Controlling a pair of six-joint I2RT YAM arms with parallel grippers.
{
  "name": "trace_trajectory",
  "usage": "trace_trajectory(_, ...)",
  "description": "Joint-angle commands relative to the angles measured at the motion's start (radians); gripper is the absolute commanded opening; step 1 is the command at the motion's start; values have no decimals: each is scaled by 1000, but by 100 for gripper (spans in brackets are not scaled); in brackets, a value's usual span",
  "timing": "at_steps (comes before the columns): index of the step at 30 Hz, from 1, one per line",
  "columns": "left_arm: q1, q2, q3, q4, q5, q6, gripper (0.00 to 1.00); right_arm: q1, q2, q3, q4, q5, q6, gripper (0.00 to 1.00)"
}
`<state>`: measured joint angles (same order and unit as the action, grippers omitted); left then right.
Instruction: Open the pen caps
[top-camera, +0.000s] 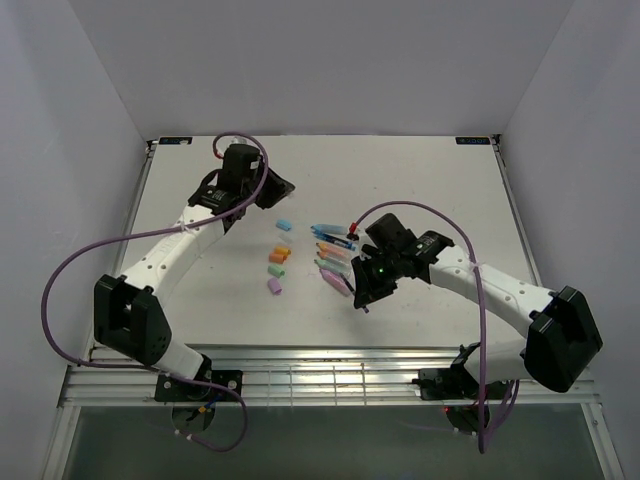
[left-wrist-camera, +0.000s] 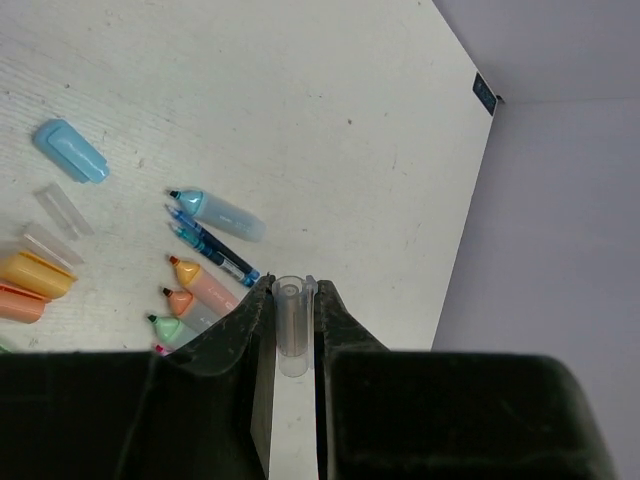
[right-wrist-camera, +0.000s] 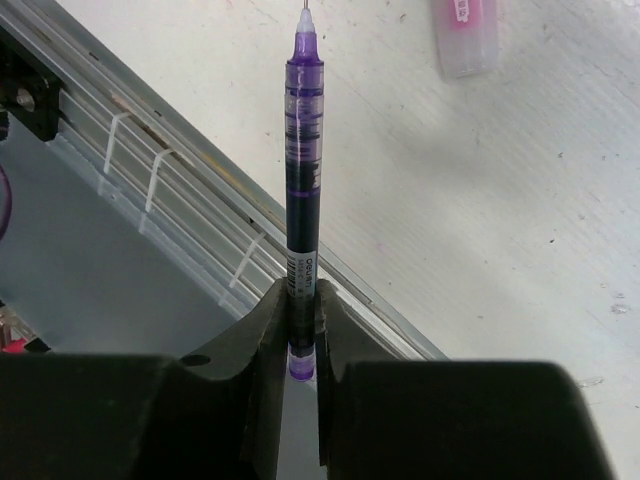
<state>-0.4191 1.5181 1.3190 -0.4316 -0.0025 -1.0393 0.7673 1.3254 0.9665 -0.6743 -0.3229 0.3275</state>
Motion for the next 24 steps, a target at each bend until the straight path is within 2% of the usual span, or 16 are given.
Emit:
trace_trajectory(1, -10, -90, -38, -31, -10, 59, 0, 0, 30, 37, -13, 12, -54, 8)
trace_trajectory(10, -10, -435, -389, -283, -25, 16, 0, 12, 210, 103, 25, -25, -139, 8)
trace_trajectory(13, -10, -501, -489, -332, -5, -22, 0, 21, 261, 107, 53, -31, -146, 8)
trace_trajectory(20, -10, -483, -636, -335, 78, -105, 0, 61, 371, 158, 107, -30, -194, 8)
trace_trajectory(24, -12, -452, -684, -279, 107, -119, 0, 66, 442, 201, 113, -15, -209, 8)
